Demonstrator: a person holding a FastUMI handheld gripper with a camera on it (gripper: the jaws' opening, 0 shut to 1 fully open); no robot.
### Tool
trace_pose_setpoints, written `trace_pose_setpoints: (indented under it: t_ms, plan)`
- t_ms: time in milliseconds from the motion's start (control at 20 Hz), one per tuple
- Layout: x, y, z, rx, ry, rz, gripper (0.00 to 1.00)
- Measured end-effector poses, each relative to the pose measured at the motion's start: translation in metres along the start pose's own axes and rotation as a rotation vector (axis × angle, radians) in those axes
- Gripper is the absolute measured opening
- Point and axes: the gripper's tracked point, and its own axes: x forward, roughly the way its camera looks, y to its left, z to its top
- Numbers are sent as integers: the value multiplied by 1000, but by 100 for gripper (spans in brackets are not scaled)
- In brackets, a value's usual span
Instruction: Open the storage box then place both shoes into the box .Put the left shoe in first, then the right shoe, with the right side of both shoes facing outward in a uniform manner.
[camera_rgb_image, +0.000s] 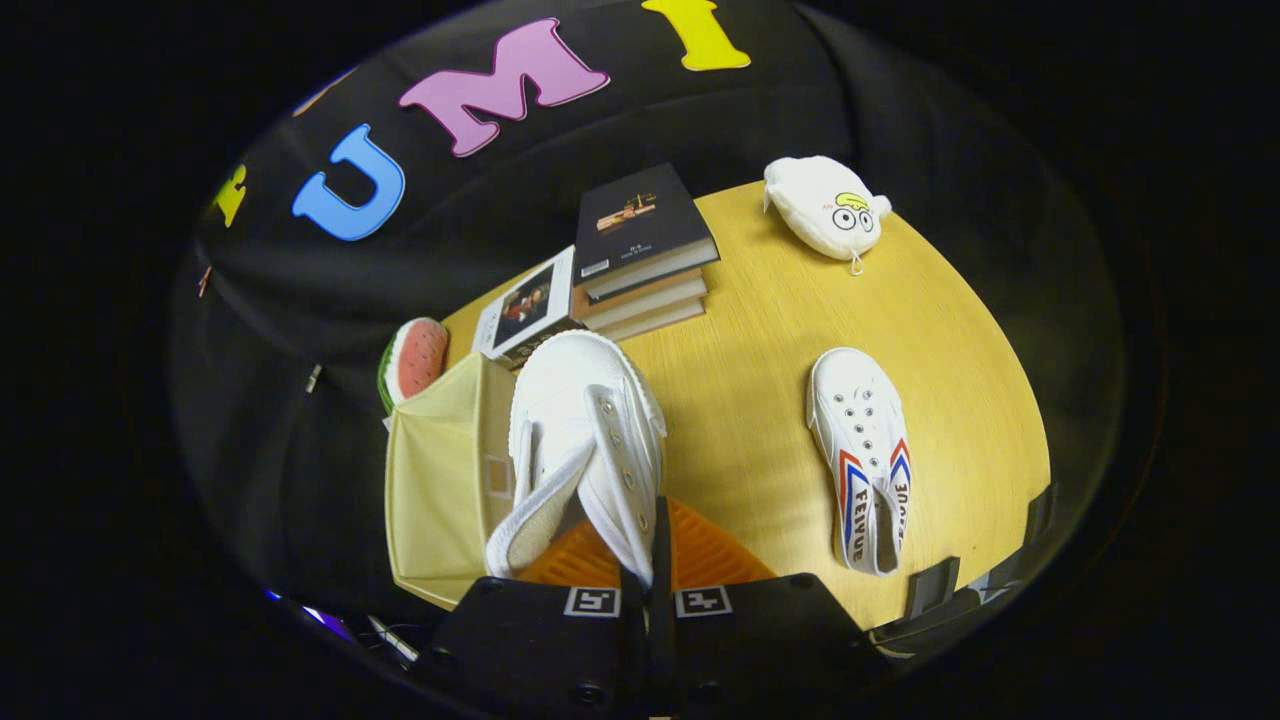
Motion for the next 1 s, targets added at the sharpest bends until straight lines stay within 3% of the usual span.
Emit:
trace_pose_setpoints:
  t_ms: [450,1000]
  plan:
    - [-22,103,15,83,-51,114,5]
    - [29,204,1,38,-13,164,5]
